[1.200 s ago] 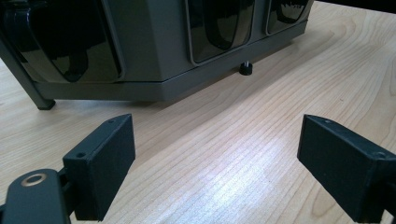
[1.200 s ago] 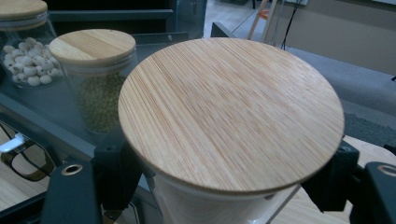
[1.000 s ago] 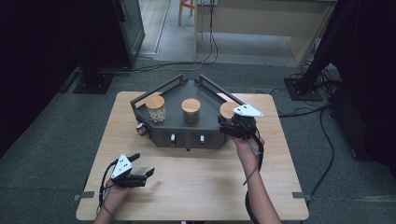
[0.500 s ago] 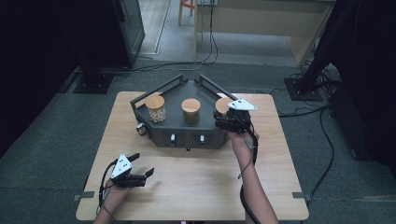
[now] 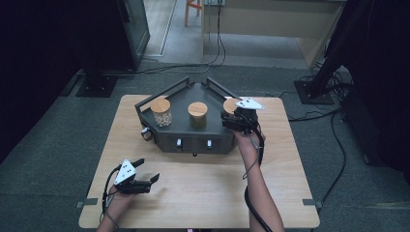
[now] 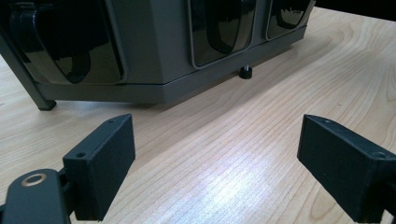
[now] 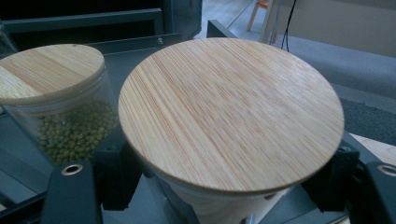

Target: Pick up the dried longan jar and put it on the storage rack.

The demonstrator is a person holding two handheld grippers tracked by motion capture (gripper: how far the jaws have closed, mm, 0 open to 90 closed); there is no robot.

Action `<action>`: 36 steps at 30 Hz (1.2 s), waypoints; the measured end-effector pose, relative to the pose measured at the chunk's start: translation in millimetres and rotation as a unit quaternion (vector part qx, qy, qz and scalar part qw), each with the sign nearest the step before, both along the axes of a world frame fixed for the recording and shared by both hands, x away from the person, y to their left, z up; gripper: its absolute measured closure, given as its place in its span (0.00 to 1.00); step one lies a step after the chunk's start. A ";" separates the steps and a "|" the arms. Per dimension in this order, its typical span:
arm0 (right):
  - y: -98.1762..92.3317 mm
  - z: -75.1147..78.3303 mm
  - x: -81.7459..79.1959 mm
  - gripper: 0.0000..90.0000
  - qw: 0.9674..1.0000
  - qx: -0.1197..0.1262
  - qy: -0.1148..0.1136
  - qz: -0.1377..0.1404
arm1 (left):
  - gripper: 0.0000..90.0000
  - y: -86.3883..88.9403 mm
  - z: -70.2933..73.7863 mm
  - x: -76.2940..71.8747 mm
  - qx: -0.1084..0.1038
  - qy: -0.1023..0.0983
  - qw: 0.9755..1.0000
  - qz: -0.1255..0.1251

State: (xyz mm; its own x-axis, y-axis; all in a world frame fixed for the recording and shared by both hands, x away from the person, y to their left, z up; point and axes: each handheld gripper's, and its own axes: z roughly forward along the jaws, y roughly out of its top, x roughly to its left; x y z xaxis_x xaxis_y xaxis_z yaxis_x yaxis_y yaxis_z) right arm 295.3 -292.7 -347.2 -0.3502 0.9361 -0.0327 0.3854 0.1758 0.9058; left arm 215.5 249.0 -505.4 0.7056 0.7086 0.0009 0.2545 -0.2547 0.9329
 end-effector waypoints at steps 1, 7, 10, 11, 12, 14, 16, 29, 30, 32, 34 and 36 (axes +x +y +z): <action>0.5 -0.7 0.2 0.28 1.000 0.001 0.000 -0.001 | 0.12 0.0 0.0 0.0 0.000 0.000 1.000 0.000; 7.0 -4.5 3.9 0.28 1.000 -0.001 0.001 0.002 | 0.12 -0.2 0.2 -0.1 0.001 0.000 1.000 -0.001; 9.9 -5.6 6.5 0.28 1.000 -0.003 0.003 0.000 | 0.12 0.0 0.1 -0.1 0.000 0.000 1.000 0.000; 10.7 -5.7 7.8 0.28 1.000 -0.005 0.005 0.000 | 0.12 0.1 0.1 -0.1 0.000 0.000 1.000 0.000; 12.0 -5.8 9.1 0.28 1.000 -0.006 0.006 -0.001 | 0.12 0.2 0.0 0.0 0.000 0.000 1.000 0.000; 12.3 -6.4 10.5 0.28 1.000 -0.004 0.008 -0.003 | 0.12 0.3 0.0 -0.1 -0.001 0.000 1.000 0.000; 12.2 -7.6 11.8 0.28 1.000 -0.002 0.008 -0.003 | 0.12 0.4 0.0 0.1 -0.001 0.000 1.000 0.000; 11.9 -17.1 16.7 0.28 1.000 0.008 0.021 -0.017 | 0.12 0.0 0.1 0.1 0.000 0.000 1.000 -0.001; 11.3 -17.4 17.0 0.28 1.000 0.010 0.021 -0.018 | 0.12 0.0 0.1 0.0 0.000 0.000 1.000 -0.001; 10.7 -17.8 17.3 0.28 1.000 0.011 0.020 -0.017 | 0.12 0.1 0.0 0.3 0.000 0.000 1.000 0.000; 9.8 -18.7 17.3 0.28 1.000 0.014 0.020 -0.017 | 0.12 -0.1 -0.1 0.4 0.000 0.000 1.000 -0.001; 8.9 -19.5 17.1 0.28 1.000 0.015 0.019 -0.016 | 0.12 -0.5 0.1 0.3 0.001 0.000 1.000 -0.001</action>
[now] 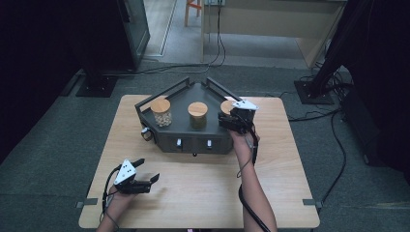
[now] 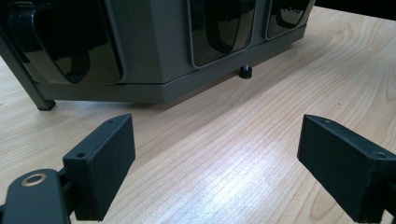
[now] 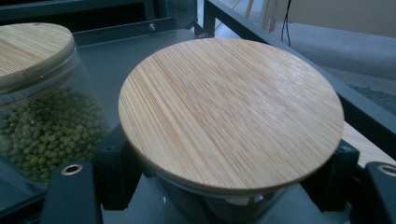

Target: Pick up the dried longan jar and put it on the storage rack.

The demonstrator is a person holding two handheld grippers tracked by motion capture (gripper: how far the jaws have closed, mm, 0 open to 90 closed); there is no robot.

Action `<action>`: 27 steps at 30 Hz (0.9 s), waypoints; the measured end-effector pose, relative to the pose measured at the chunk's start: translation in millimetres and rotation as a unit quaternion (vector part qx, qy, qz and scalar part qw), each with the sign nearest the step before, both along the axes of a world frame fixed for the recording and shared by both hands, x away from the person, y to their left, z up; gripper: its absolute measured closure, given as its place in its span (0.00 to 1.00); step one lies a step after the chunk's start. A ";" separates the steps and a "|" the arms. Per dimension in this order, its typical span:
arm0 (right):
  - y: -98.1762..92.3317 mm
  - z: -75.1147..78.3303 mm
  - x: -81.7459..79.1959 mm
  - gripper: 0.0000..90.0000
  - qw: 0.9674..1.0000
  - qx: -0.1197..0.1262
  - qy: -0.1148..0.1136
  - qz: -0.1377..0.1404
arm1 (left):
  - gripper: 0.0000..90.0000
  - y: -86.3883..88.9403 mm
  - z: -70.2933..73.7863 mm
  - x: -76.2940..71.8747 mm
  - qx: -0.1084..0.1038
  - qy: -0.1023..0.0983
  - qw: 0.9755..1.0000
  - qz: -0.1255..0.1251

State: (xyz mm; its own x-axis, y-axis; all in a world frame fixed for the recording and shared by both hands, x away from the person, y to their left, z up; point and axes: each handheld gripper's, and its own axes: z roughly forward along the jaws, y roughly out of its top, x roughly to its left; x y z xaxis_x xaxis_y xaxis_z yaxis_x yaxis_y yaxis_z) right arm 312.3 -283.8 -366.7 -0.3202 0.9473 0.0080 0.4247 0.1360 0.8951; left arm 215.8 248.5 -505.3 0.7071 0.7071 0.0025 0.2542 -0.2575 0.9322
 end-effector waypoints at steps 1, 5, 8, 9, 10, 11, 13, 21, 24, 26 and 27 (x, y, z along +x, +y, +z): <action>-0.4 -0.2 -0.1 0.28 1.000 0.001 0.000 0.000 | 0.12 -0.2 0.2 -0.1 0.001 0.000 1.000 0.000; -1.5 -1.4 -0.6 0.28 1.000 0.004 -0.002 0.001 | 0.12 -0.2 0.3 -0.3 0.001 0.000 1.000 0.000; -2.1 -1.8 -0.2 0.28 1.000 0.005 -0.002 0.003 | 0.12 0.1 0.1 0.1 0.001 0.000 1.000 0.000; -2.6 -1.1 0.9 0.28 1.000 0.008 0.002 0.002 | 0.12 0.0 0.2 0.1 0.001 0.000 1.000 0.000; -2.5 -0.5 1.1 0.27 1.000 0.010 0.004 0.000 | 0.12 -0.2 0.0 0.4 0.001 0.000 1.000 0.000; -2.8 0.0 1.8 0.24 1.000 0.014 0.007 0.000 | 0.12 -0.3 0.0 0.5 0.002 0.000 1.000 0.000; -2.2 0.1 2.7 0.22 1.000 0.013 0.010 0.003 | 0.12 -0.3 0.2 0.6 0.003 0.001 1.000 0.000; -1.1 -5.8 -3.5 0.15 1.000 -0.002 -0.005 0.013 | 0.12 0.2 0.3 0.7 0.003 0.001 1.000 0.000; -4.9 -6.6 -5.7 0.15 1.000 0.006 -0.007 0.014 | 0.12 -0.1 0.2 0.3 0.002 0.000 1.000 0.000; -7.1 -7.6 -6.9 0.15 1.000 0.008 -0.009 0.016 | 0.12 0.1 0.2 0.4 0.002 0.000 1.000 0.000; -8.0 -7.8 -7.5 0.15 1.000 0.009 -0.008 0.017 | 0.12 0.1 0.2 0.4 0.002 0.000 1.000 0.001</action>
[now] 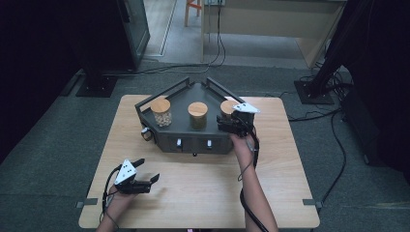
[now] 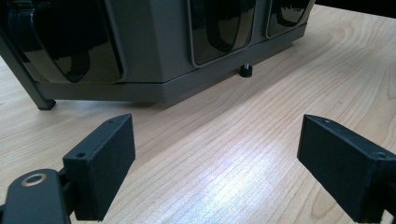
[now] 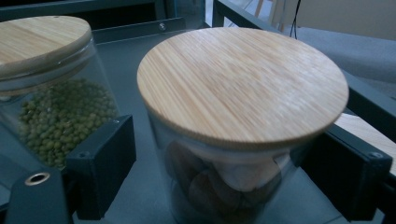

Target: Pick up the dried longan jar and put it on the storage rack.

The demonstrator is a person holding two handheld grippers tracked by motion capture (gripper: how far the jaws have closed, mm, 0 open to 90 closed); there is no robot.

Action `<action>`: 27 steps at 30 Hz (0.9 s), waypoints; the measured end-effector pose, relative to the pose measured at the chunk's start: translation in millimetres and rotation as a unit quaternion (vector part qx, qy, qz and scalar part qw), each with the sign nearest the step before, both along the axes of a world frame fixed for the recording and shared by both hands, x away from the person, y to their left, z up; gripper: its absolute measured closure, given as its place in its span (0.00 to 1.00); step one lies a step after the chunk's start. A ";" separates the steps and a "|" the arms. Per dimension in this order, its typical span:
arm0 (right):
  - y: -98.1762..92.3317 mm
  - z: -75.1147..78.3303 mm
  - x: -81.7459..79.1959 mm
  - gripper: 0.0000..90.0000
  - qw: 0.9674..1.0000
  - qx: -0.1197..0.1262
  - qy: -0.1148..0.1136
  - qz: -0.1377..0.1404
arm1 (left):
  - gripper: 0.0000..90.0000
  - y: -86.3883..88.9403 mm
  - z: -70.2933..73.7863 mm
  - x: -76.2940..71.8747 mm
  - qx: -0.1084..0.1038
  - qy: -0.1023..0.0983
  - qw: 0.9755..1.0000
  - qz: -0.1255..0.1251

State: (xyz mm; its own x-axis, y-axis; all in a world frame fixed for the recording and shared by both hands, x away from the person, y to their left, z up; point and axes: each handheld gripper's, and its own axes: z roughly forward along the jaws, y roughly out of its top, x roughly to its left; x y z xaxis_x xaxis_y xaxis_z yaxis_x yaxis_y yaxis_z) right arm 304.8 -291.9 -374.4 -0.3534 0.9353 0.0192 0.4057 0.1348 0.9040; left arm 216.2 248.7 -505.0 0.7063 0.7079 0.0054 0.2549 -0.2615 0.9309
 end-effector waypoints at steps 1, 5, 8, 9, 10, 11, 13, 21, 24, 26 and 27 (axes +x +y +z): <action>-0.6 -0.3 -0.5 0.15 1.000 -0.001 0.000 0.001 | 0.12 0.0 0.1 0.0 0.000 0.000 1.000 0.000; -1.6 -0.7 -5.2 0.15 1.000 -0.003 -0.003 0.003 | 0.12 -0.5 0.0 0.1 0.002 -0.001 1.000 0.000; -1.5 0.2 -9.7 0.15 1.000 -0.006 -0.007 0.002 | 0.12 -0.7 0.1 0.0 0.002 0.000 1.000 0.000; -1.3 0.3 -11.0 0.15 1.000 -0.007 -0.008 0.000 | 0.12 -0.7 0.1 0.0 0.002 0.000 1.000 0.000; -1.7 0.3 -12.2 0.15 1.000 -0.007 -0.008 -0.001 | 0.12 -0.7 0.0 0.0 0.002 0.000 1.000 0.000; -2.4 0.5 -13.0 0.15 1.000 -0.005 -0.007 -0.002 | 0.12 -0.6 0.1 0.0 0.003 0.000 1.000 0.000; -3.9 0.2 -14.6 0.15 1.000 -0.003 -0.006 -0.005 | 0.12 -0.6 -0.1 0.0 0.003 -0.001 1.000 0.000; -10.8 -6.6 -23.9 0.15 1.000 0.011 -0.012 -0.006 | 0.12 -0.6 0.0 0.1 0.004 0.000 1.000 0.001; -11.0 -8.1 -26.9 0.15 1.000 0.008 -0.015 -0.005 | 0.12 -0.9 0.1 -0.1 0.005 -0.001 1.000 0.001; -11.0 -8.8 -29.2 0.15 1.000 0.005 -0.017 -0.005 | 0.12 -1.2 0.2 -0.2 0.005 0.000 1.000 0.001; -11.6 -8.9 -30.3 0.15 1.000 0.006 -0.017 -0.004 | 0.12 -1.2 0.3 -0.1 0.006 0.000 1.000 0.000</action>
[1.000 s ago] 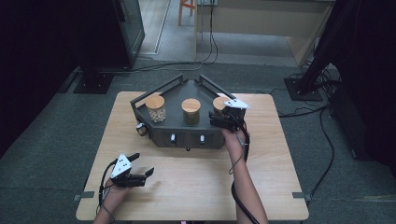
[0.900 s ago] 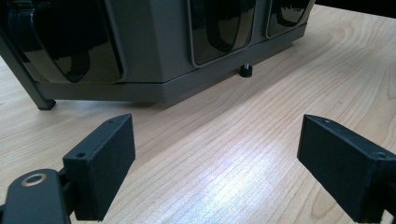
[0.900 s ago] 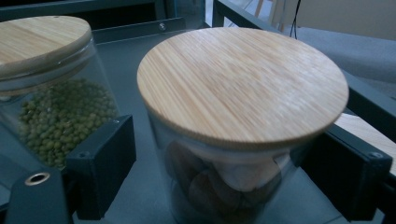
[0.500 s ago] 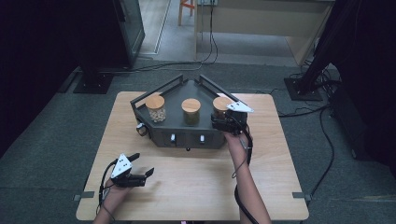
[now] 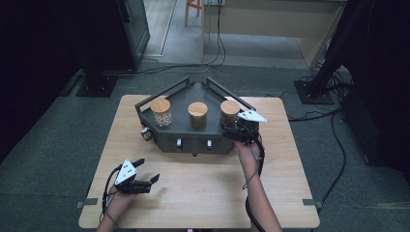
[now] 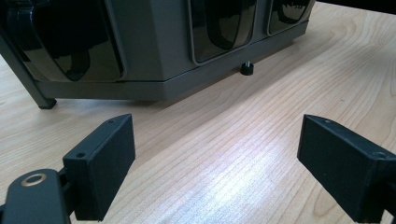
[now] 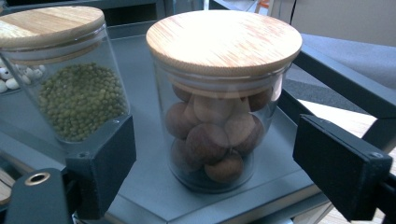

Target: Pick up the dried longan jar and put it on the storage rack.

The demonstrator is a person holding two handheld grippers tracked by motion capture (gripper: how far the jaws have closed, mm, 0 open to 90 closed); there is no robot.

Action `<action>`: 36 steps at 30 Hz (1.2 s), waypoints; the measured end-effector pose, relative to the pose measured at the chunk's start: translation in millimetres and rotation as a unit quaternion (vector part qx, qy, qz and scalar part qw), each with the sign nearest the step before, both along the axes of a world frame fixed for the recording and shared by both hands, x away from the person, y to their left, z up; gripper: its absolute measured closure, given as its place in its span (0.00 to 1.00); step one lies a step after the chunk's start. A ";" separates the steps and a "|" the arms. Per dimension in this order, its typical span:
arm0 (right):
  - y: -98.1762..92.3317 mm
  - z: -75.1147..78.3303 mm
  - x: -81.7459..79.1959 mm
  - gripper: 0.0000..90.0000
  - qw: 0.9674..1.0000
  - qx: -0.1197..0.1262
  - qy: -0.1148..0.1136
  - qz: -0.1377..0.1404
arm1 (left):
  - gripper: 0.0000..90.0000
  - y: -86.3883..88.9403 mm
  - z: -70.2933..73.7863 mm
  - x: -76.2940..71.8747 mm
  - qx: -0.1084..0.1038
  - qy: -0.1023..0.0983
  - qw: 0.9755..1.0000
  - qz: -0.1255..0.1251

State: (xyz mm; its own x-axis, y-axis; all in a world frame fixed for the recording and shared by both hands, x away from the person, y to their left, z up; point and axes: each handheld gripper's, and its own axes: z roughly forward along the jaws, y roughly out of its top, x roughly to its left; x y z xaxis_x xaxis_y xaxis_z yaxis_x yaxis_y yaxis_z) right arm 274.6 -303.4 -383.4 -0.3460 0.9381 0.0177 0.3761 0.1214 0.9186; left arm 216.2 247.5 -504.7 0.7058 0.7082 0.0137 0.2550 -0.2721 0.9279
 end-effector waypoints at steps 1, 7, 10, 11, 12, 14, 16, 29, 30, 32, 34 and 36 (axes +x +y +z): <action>-1.0 -0.7 -1.2 0.15 1.000 0.002 -0.001 0.001 | 0.12 0.0 0.0 0.1 0.000 0.000 1.000 0.000; -2.7 -5.9 -12.3 0.15 1.000 0.001 -0.012 0.006 | 0.12 -0.1 0.3 0.3 0.002 -0.001 1.000 -0.001; -1.6 -9.2 -17.9 0.15 1.000 -0.006 -0.018 0.009 | 0.12 -0.6 0.5 0.4 0.004 0.000 1.000 -0.001; -1.4 -10.3 -19.9 0.15 1.000 -0.007 -0.021 0.009 | 0.12 -0.8 0.5 0.2 0.004 0.000 1.000 -0.001; -1.6 -11.3 -21.6 0.15 1.000 -0.006 -0.023 0.010 | 0.12 -0.8 0.5 0.2 0.005 -0.001 1.000 -0.001; -2.7 -12.9 -24.5 0.15 1.000 -0.004 -0.026 0.013 | 0.12 -0.9 0.5 0.3 0.005 0.000 1.000 -0.001; -3.3 -14.0 -27.5 0.15 1.000 -0.003 -0.028 0.014 | 0.12 -1.1 0.1 0.4 0.005 -0.001 1.000 -0.001; -7.7 -21.4 -44.2 0.15 0.999 -0.005 -0.037 0.016 | 0.12 -1.8 0.0 0.9 0.009 -0.001 1.000 -0.001; -8.3 -22.6 -45.5 0.15 0.999 -0.004 -0.038 0.016 | 0.12 -1.9 0.0 0.7 0.008 0.000 1.000 -0.001; -9.6 -25.1 -48.5 0.15 0.999 0.000 -0.037 0.016 | 0.12 -1.9 -0.1 0.6 0.008 0.000 1.000 -0.001; -11.0 -28.3 -51.6 0.15 0.999 0.003 -0.037 0.016 | 0.12 -2.0 0.1 0.9 0.010 0.000 1.000 -0.001; -11.5 -32.6 -55.5 0.15 0.999 0.004 -0.040 0.014 | 0.12 -2.2 0.3 0.9 0.011 0.001 1.000 -0.001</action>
State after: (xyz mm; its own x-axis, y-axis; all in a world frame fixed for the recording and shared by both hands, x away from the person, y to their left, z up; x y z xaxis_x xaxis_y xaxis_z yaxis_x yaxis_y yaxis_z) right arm 219.0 -314.9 -416.0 -0.3722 0.9282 -0.0042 0.2979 0.1238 0.9465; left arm 217.1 245.3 -504.4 0.7078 0.7059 0.0280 0.2558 -0.2931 0.9212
